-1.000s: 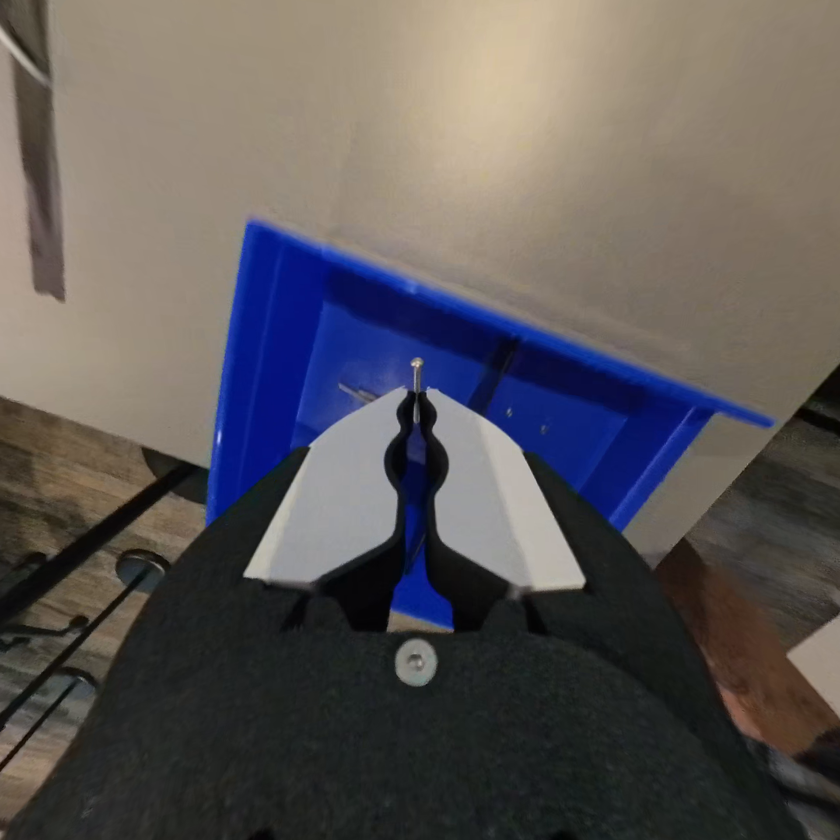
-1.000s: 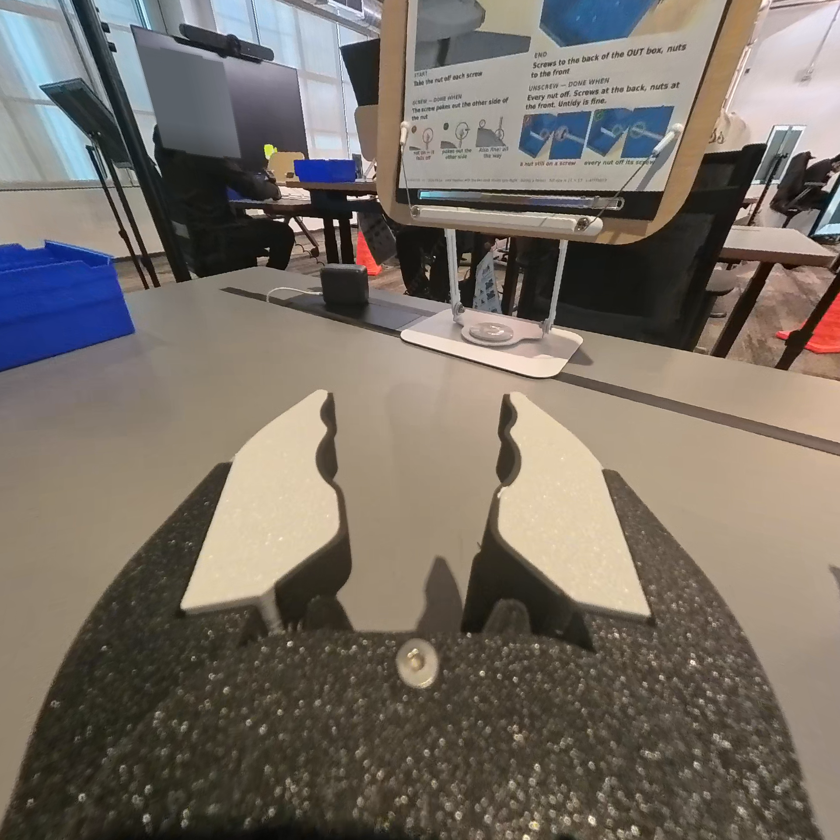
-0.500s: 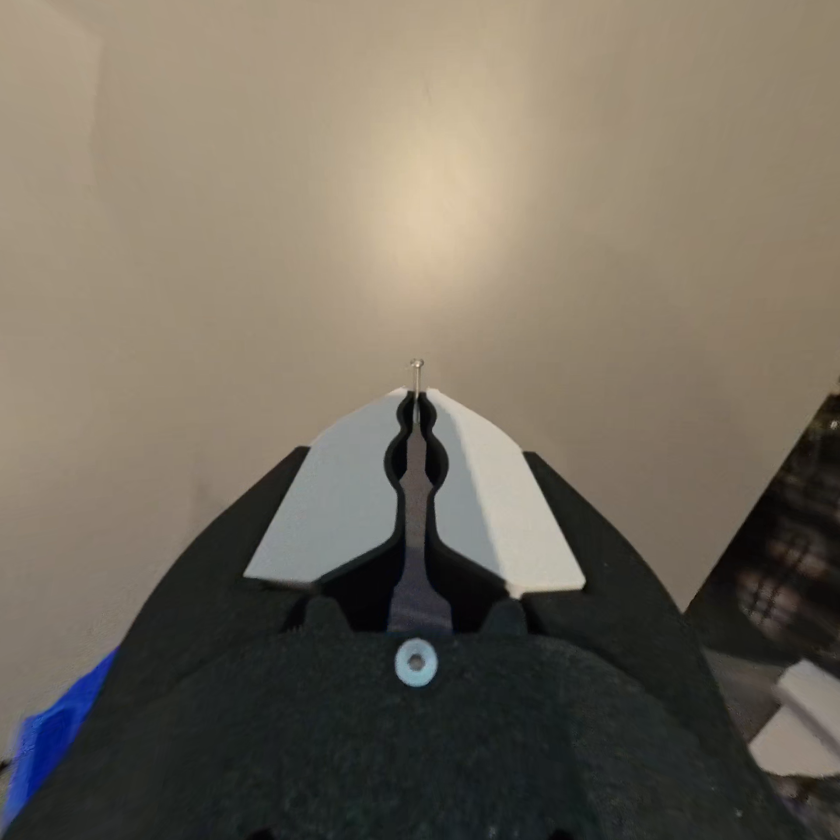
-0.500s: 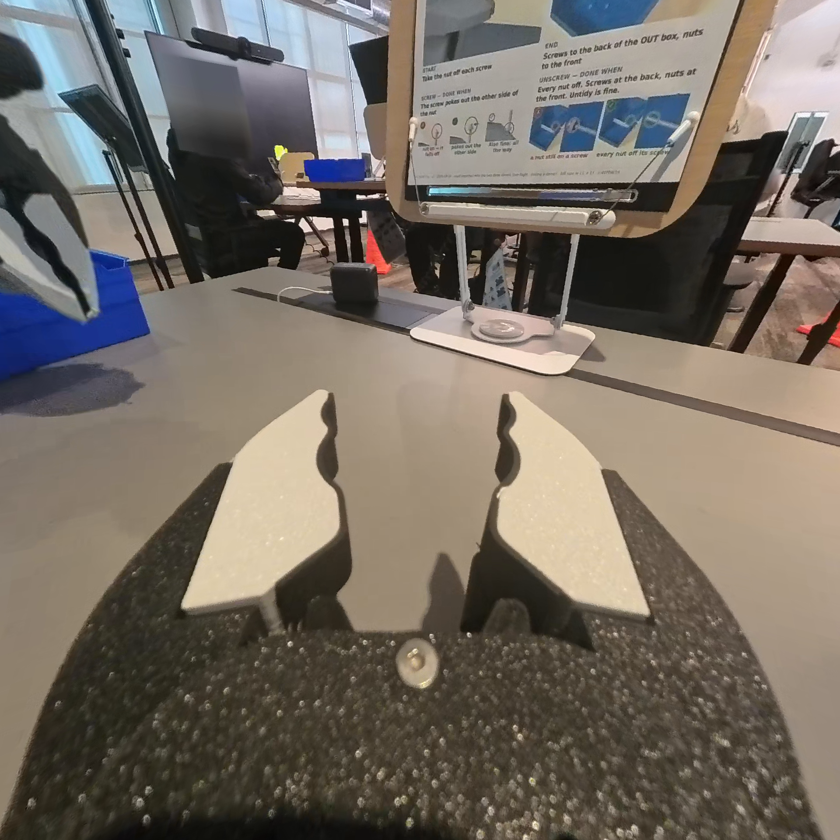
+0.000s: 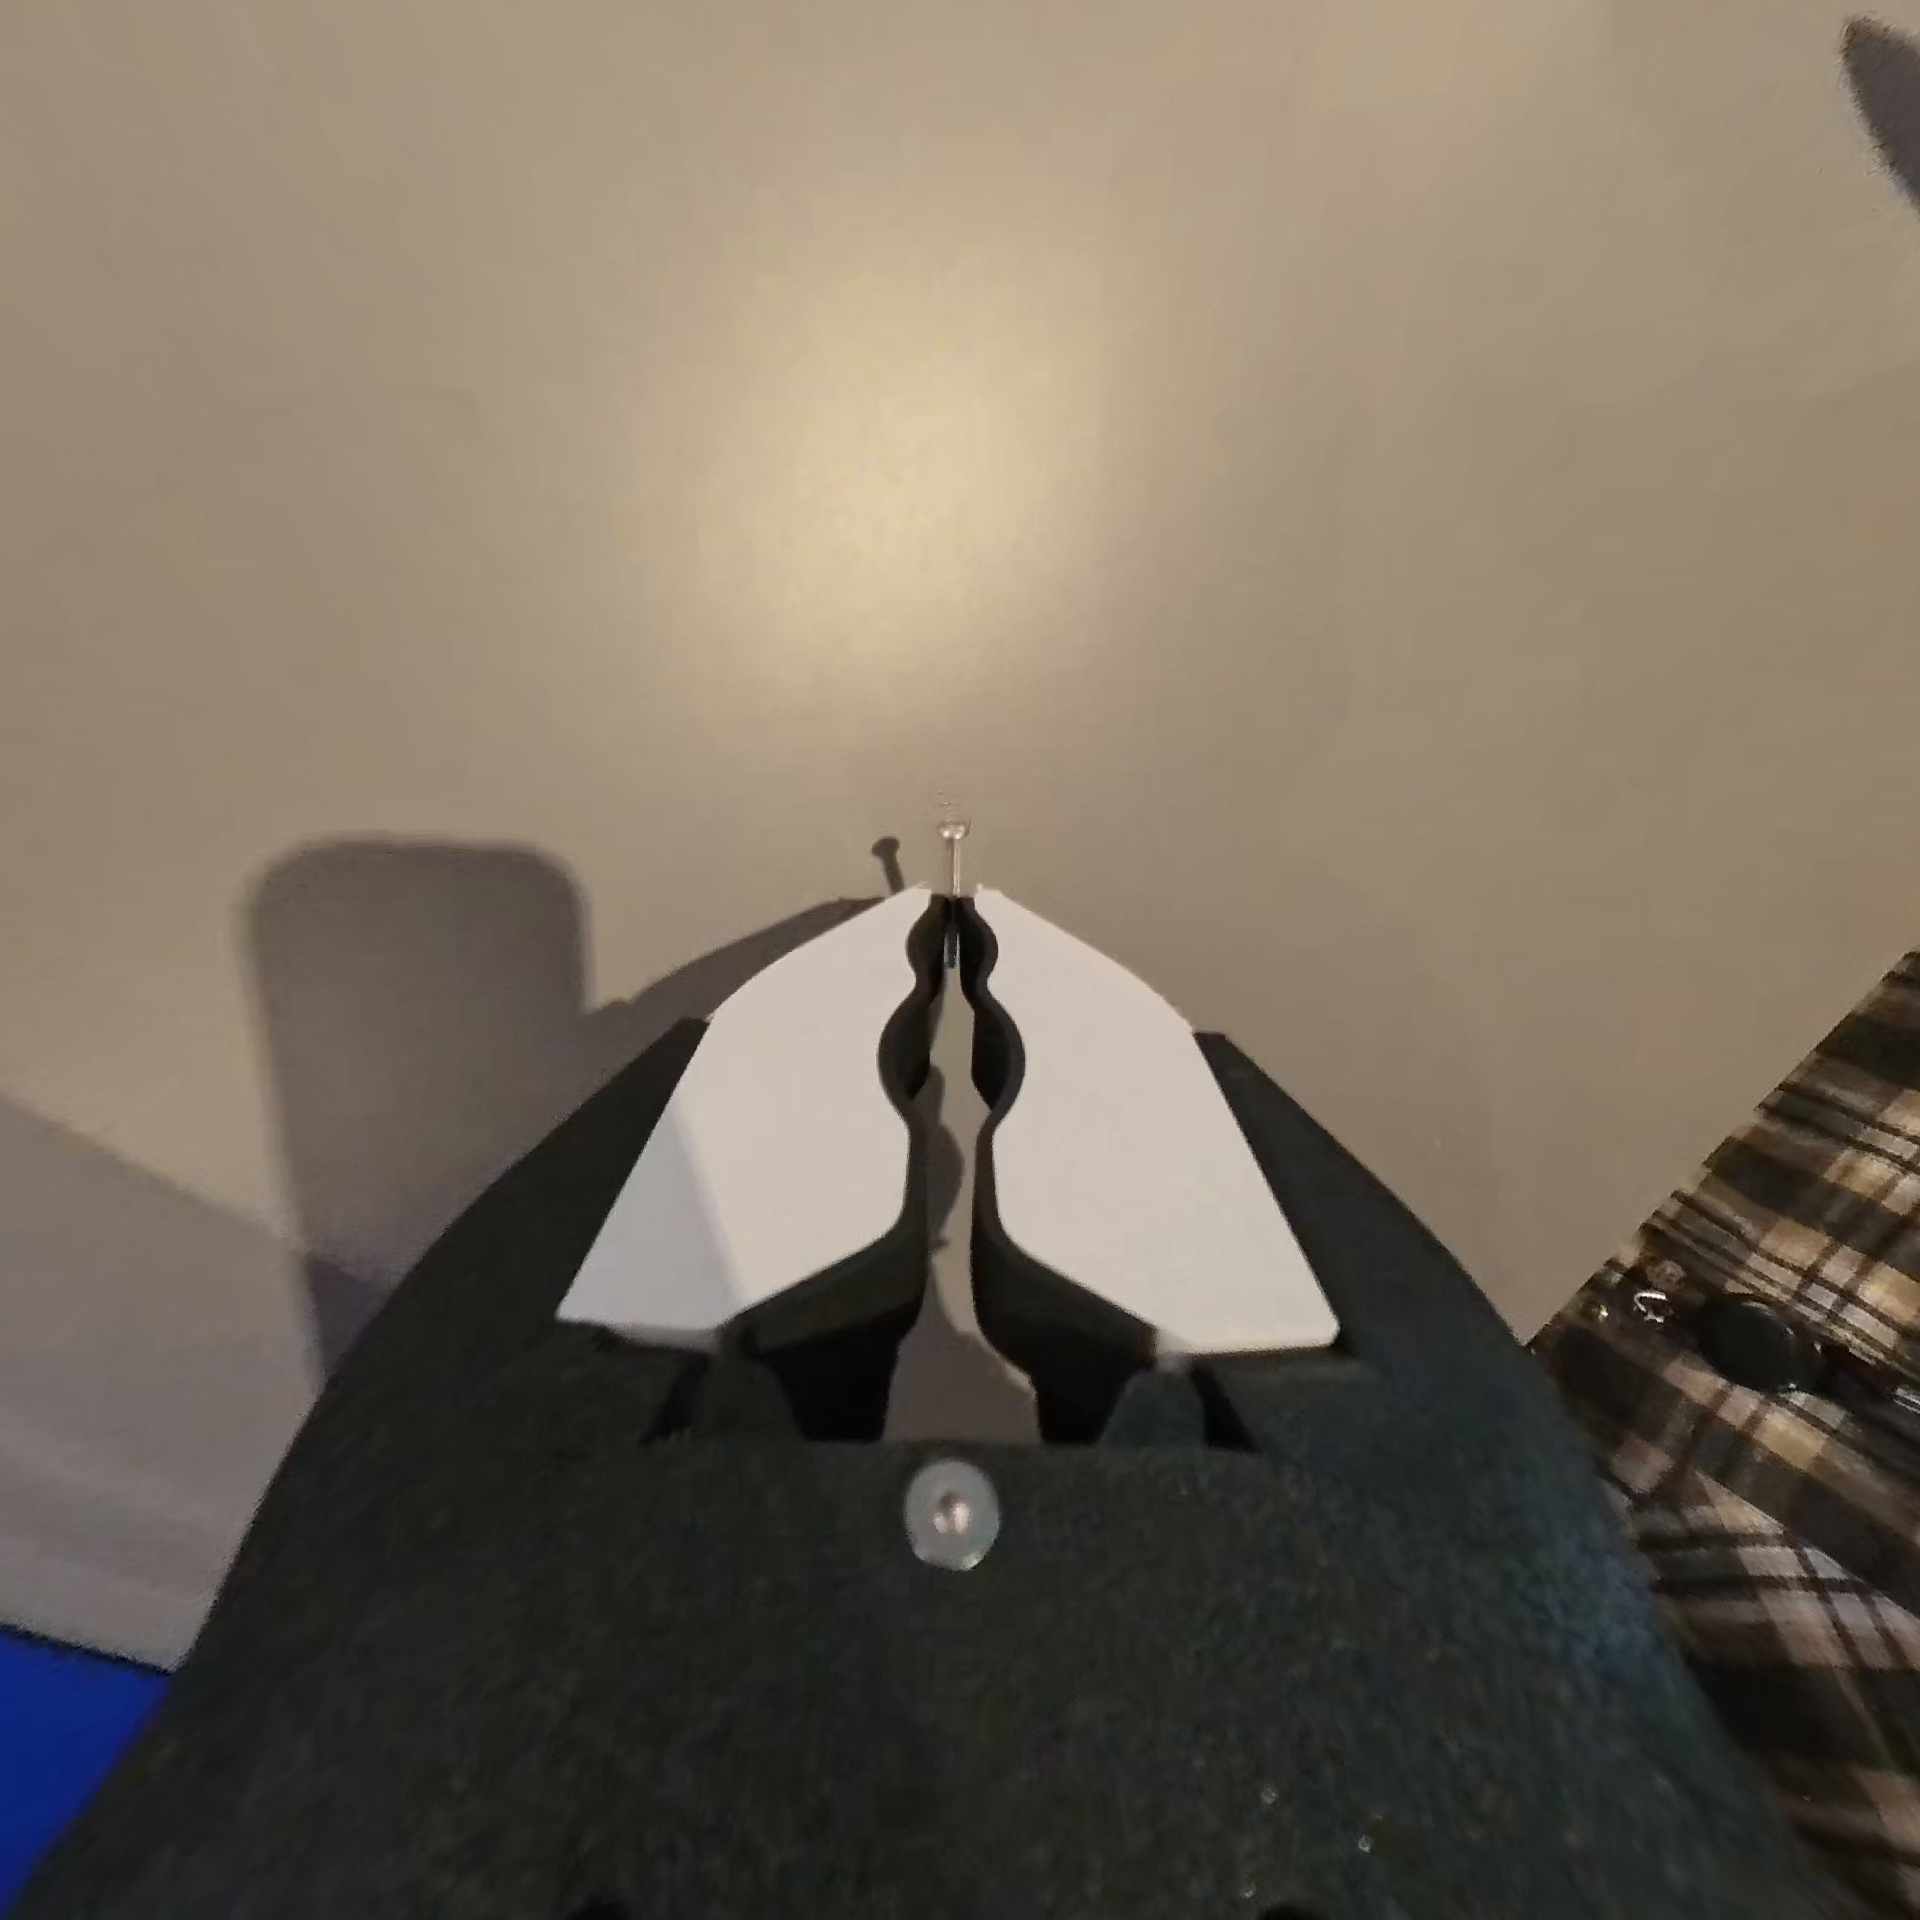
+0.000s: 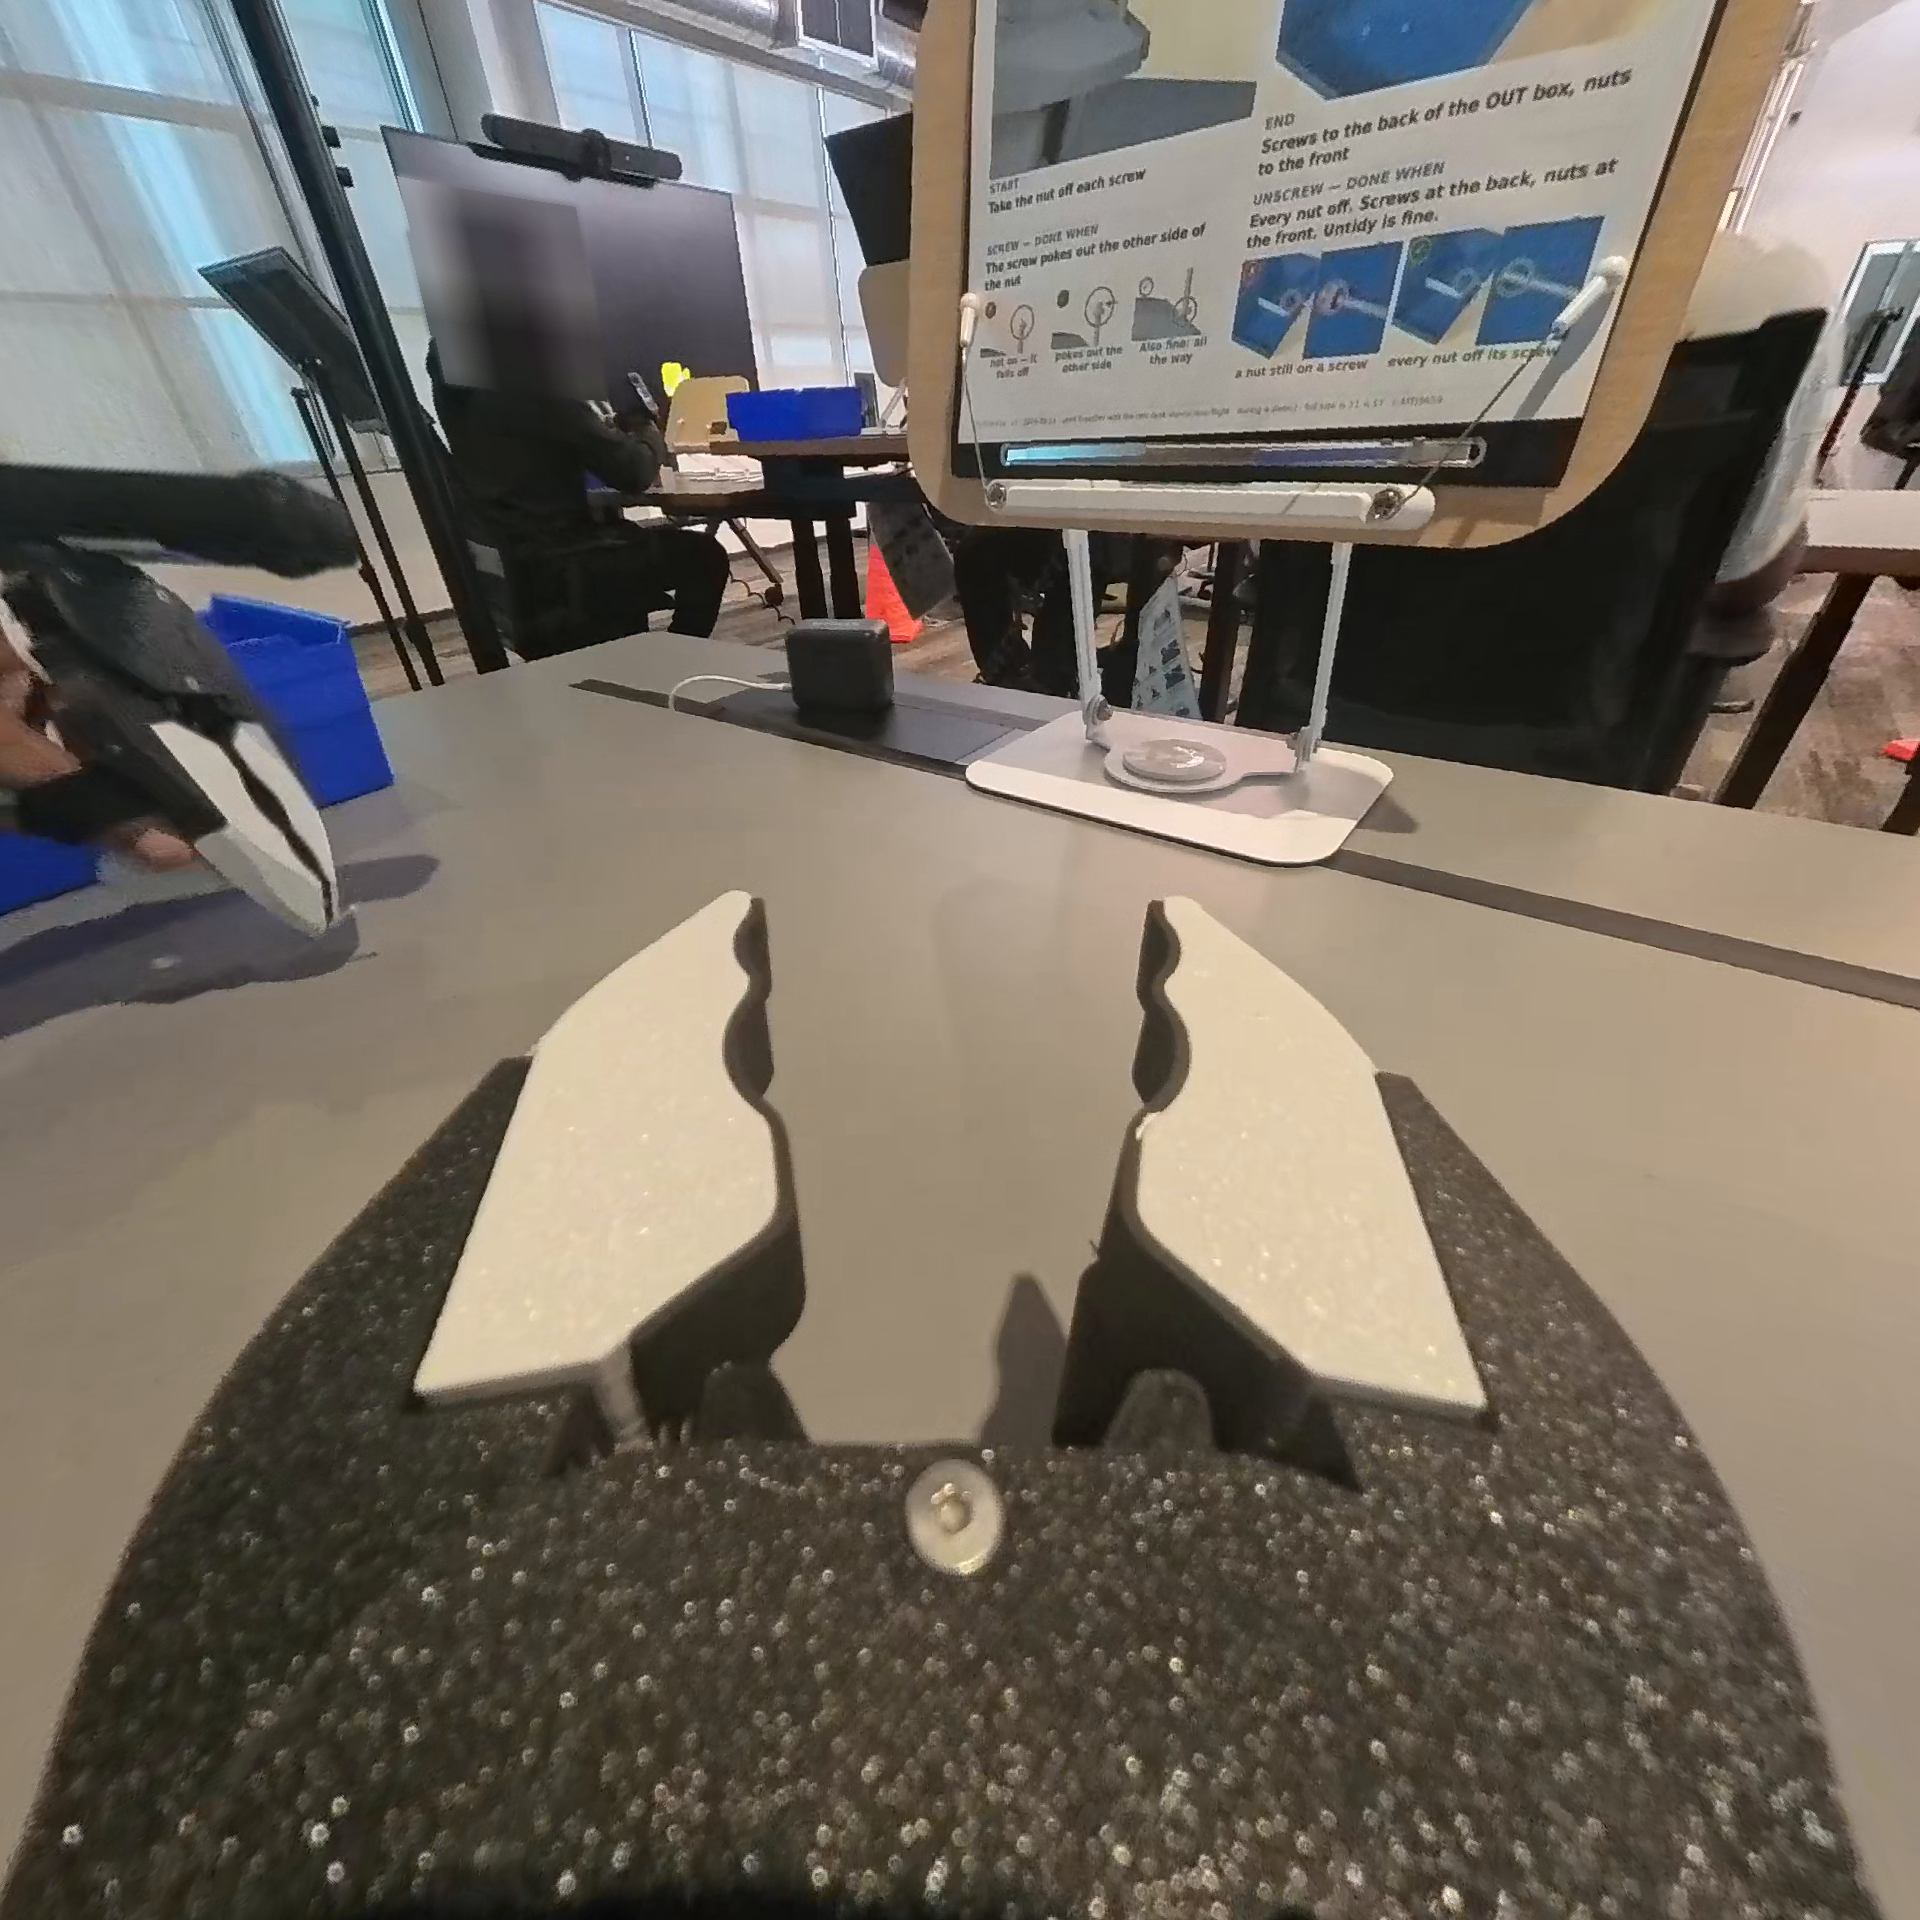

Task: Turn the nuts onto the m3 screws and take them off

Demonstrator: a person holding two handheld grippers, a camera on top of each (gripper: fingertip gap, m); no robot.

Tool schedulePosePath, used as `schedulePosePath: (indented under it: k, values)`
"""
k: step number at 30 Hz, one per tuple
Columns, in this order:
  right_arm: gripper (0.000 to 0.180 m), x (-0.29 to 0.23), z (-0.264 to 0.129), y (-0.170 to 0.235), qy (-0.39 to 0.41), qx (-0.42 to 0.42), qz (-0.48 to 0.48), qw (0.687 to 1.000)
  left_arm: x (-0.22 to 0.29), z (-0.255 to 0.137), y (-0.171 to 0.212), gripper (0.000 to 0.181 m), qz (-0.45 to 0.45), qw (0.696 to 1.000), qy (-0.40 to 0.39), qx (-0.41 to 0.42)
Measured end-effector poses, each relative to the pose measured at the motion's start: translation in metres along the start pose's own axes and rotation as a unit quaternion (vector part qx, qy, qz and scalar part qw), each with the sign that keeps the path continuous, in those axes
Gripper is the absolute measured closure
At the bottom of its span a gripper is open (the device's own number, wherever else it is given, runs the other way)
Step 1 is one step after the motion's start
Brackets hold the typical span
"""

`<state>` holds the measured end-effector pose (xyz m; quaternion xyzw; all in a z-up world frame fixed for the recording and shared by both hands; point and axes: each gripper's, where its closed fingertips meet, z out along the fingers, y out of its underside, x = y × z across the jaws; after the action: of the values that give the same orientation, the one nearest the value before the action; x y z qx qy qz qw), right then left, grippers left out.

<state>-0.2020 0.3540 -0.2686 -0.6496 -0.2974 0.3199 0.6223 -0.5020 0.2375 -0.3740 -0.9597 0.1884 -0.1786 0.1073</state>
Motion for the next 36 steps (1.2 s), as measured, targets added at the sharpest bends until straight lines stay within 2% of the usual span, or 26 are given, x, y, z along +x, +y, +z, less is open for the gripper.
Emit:
schedulePosePath:
  k: [8, 21, 27, 32, 36]
  values:
    - [0.111, 0.001, 0.001, 0.002, -0.001, -0.004, 0.005, 1.000, 0.001, 0.014, 0.004, 0.179, 0.003, 0.999, -0.010, -0.032]
    - [0.110, 0.001, 0.002, 0.003, -0.003, -0.007, 0.005, 1.000, 0.000, 0.017, 0.001, 0.178, 0.017, 1.000, -0.006, -0.014]
    - [0.109, 0.001, 0.002, 0.003, -0.001, -0.007, 0.004, 1.000, 0.000, 0.013, -0.002, 0.166, 0.026, 1.000, -0.012, -0.001]
    - [0.109, 0.002, 0.000, 0.001, -0.001, -0.005, 0.005, 1.000, 0.010, -0.013, -0.014, 0.164, 0.052, 0.998, -0.014, 0.044]
    - [0.109, 0.004, -0.001, 0.001, 0.001, -0.006, 0.003, 1.000, 0.024, -0.070, -0.021, 0.162, 0.095, 0.989, -0.029, 0.108]
